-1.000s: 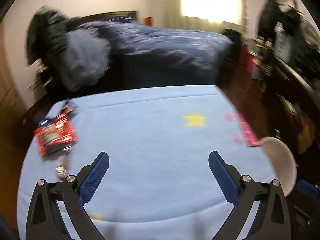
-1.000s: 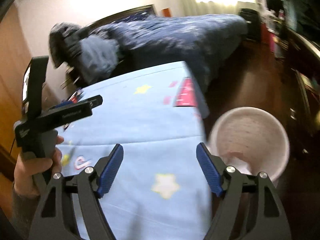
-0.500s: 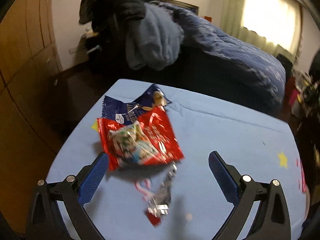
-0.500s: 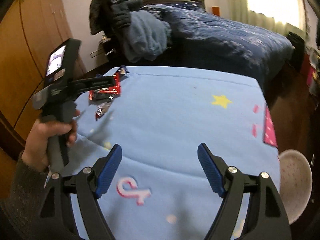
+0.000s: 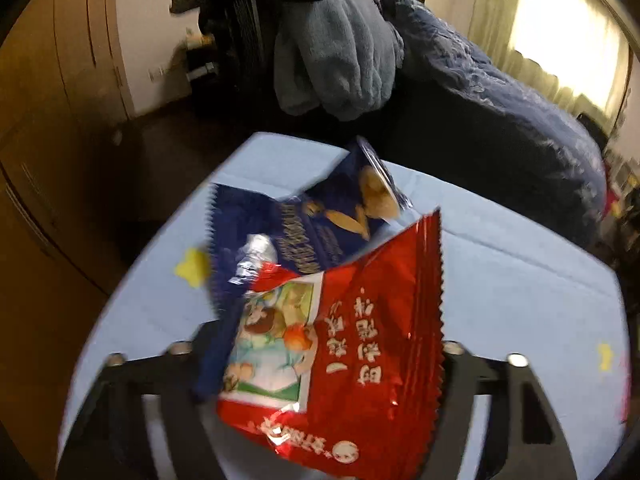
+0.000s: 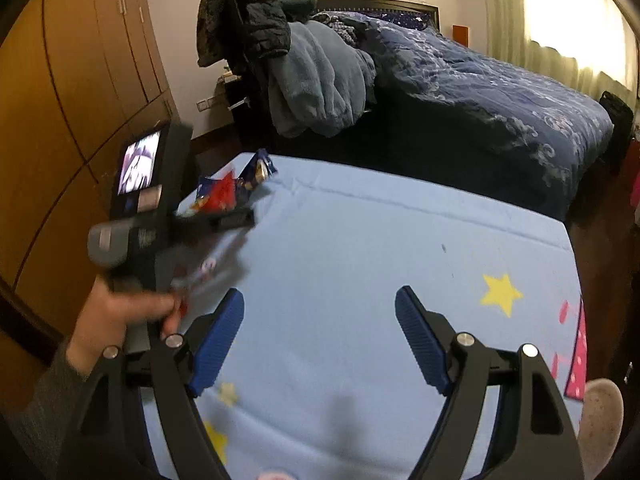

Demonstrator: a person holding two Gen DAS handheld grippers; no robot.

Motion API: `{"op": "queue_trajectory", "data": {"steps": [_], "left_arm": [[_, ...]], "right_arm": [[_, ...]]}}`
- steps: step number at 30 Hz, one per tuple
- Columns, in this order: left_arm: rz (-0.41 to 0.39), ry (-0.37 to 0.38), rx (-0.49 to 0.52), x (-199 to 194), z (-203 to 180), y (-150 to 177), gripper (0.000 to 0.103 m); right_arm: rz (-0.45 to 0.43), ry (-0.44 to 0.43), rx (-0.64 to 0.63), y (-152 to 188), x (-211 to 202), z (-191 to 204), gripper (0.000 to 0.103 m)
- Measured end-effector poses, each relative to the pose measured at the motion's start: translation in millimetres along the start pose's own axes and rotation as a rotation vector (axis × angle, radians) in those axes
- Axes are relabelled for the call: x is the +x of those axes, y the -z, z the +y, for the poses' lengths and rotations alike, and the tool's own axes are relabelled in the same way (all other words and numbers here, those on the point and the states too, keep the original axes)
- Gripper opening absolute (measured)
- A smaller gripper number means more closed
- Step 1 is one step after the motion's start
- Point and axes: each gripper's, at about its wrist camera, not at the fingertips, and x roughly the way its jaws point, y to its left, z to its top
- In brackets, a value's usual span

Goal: Collect trash
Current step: 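Grasp the red snack bag with the left gripper while the right gripper grasps the blue biscuit wrapper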

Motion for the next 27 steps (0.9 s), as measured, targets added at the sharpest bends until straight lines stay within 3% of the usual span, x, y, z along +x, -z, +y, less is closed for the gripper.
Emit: {"op": "queue_trajectory", "data": {"steps": [1,2,6,15,27], "left_arm": [[0.000,0.003,0.010,-1,0,0,0.051],[0.004,0.027,0.013,-2,1,0,0.036],[0.001,0.093,-0.008,-14,15,1,0.024],[-0.085,0.022,-0.036,-45,60,3,0.023],[-0.091,0.008,-0.093,-41,94,0,0.024]], "right_arm": [[-0.005,-0.010,0.006,-7,5,0,0.079],[-0.007,-0.016,0.011,-12,9,0,0.079],[-0.004,-0.044,0.024,-37,36,5,0.079],[0.026,-0.038,0.018,-83,116,34,0.079],[0.152,-0.047,0.021,-121,226,71,0.078]]}}
